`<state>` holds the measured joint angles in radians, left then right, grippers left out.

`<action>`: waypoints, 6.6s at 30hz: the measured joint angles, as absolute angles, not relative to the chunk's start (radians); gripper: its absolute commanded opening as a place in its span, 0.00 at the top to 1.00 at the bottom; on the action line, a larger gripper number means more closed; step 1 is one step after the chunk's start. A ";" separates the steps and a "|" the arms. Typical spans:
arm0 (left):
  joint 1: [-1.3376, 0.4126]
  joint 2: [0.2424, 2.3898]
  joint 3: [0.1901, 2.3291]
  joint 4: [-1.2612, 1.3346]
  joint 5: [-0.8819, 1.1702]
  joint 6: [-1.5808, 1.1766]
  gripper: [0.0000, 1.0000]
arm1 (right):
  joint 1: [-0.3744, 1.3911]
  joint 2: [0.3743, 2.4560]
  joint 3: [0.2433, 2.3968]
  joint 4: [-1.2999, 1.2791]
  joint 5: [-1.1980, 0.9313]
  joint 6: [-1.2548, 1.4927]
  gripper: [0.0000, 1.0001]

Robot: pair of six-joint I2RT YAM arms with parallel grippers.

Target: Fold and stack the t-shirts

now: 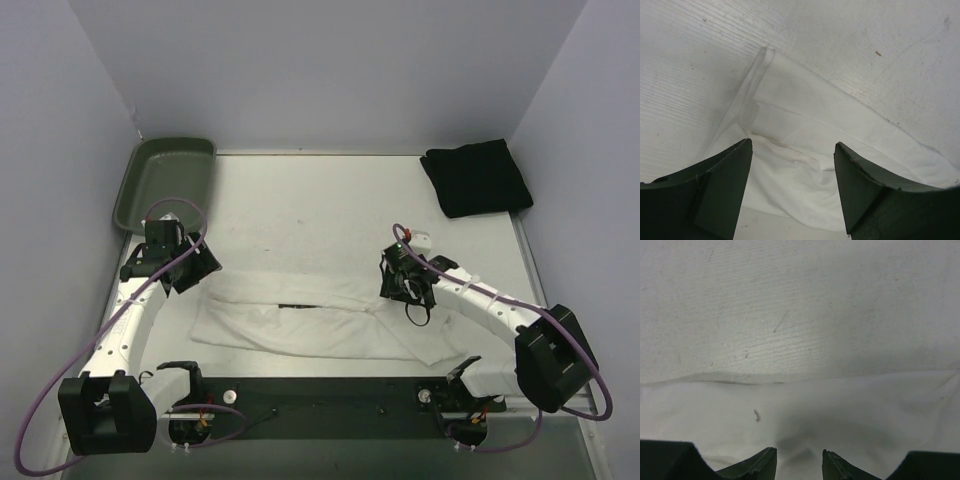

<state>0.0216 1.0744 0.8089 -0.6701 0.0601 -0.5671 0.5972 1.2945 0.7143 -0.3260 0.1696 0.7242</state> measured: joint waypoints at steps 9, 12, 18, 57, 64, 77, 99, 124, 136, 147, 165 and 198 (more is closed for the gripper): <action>0.022 1.071 0.809 -0.670 0.054 -0.564 0.24 | 0.597 1.370 0.714 -0.312 0.171 0.724 0.62; 0.022 1.068 0.809 -0.670 0.052 -0.564 0.24 | 0.597 1.379 0.714 -0.306 0.171 0.724 0.64; 0.022 1.068 0.809 -0.670 0.049 -0.563 0.24 | 0.597 1.387 0.714 -0.297 0.171 0.725 0.86; 0.022 1.034 0.793 -0.669 0.035 -0.561 0.24 | 1.206 1.386 0.855 -0.664 0.424 1.002 0.07; 0.022 1.028 0.792 -0.668 0.043 -0.558 0.28 | 1.126 1.410 1.040 -0.680 0.513 0.920 0.08; 0.022 1.048 0.792 -0.668 0.059 -0.537 0.31 | 0.989 1.749 1.183 -0.366 0.243 0.704 0.13; 0.023 1.048 0.792 -0.668 0.053 -0.536 0.31 | 0.990 1.903 1.238 -0.199 -0.032 0.649 0.14; 0.029 1.047 0.792 -0.668 0.038 -0.536 0.32 | 1.206 1.752 1.037 -0.183 0.091 0.687 0.15; 0.029 1.047 0.791 -0.667 0.040 -0.535 0.35 | 1.126 1.752 1.210 -0.242 0.237 0.673 0.14; -0.080 1.171 0.785 -0.632 0.128 -0.518 0.46 | 0.929 1.761 1.209 -0.269 0.257 0.722 0.14; -0.274 1.348 0.782 -0.553 0.103 -0.616 0.47 | 0.929 1.679 1.062 -0.310 0.247 0.770 0.15; -0.268 1.670 0.974 -0.520 -0.063 -0.754 0.47 | 0.785 1.902 1.219 -0.297 0.208 0.704 0.14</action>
<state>-0.2676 1.6703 0.9745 -0.5198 -0.0628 -0.7544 0.7849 1.9018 1.2186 -0.2966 0.2077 0.7036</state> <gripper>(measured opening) 0.533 0.858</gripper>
